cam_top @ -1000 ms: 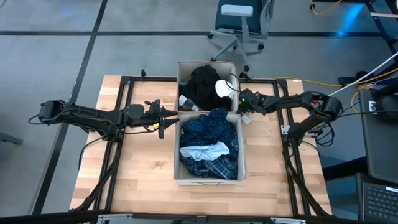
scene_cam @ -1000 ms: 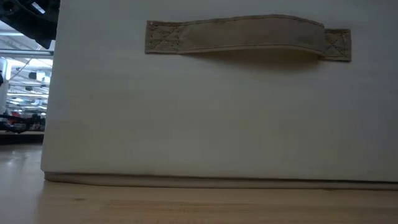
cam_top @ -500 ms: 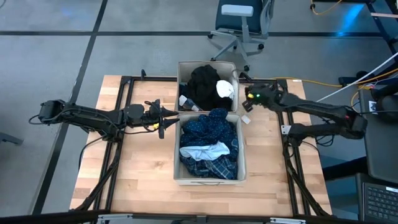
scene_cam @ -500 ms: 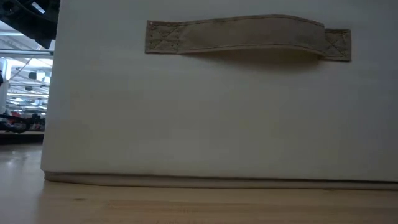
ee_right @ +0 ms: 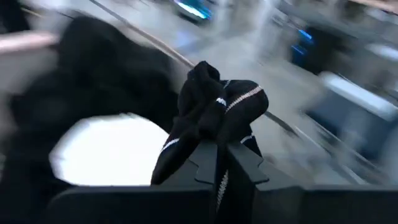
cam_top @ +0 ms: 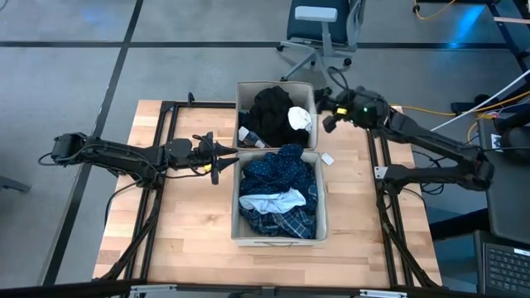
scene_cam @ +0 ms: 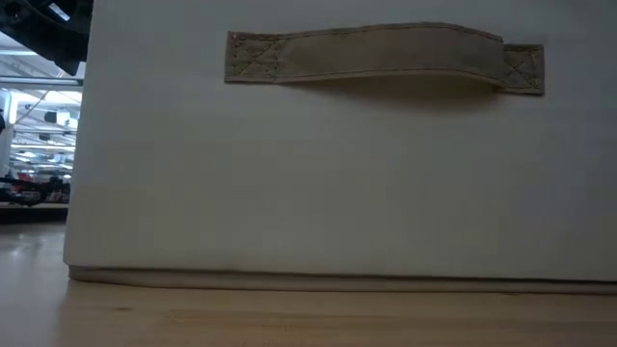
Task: Sort clothes
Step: Put the black sock into the top laundry organizer, then return to Home Position
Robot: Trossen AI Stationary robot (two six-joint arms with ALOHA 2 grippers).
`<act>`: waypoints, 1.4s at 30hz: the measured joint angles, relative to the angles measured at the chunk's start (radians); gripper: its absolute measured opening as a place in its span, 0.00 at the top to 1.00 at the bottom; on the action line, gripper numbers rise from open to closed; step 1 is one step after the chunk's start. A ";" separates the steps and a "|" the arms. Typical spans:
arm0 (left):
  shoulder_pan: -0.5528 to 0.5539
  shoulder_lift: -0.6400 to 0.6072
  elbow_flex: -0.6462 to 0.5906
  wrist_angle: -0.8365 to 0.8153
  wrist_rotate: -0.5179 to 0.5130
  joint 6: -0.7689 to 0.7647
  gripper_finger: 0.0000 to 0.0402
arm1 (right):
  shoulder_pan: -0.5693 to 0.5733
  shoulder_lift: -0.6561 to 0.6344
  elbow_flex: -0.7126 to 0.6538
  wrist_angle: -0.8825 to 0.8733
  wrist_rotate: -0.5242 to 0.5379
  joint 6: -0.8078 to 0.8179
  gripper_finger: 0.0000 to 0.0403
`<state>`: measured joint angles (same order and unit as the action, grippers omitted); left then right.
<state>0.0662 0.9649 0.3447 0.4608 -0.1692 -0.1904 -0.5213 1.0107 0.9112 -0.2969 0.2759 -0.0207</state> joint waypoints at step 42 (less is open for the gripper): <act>-0.001 -0.076 -0.003 -0.025 0.000 0.096 0.65 | 0.025 0.162 0.236 -0.135 -0.326 0.001 0.37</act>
<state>0.0650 0.8886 0.3420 0.4355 -0.1688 -0.0940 -0.4967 1.1727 1.1469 -0.4317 -0.0503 -0.0199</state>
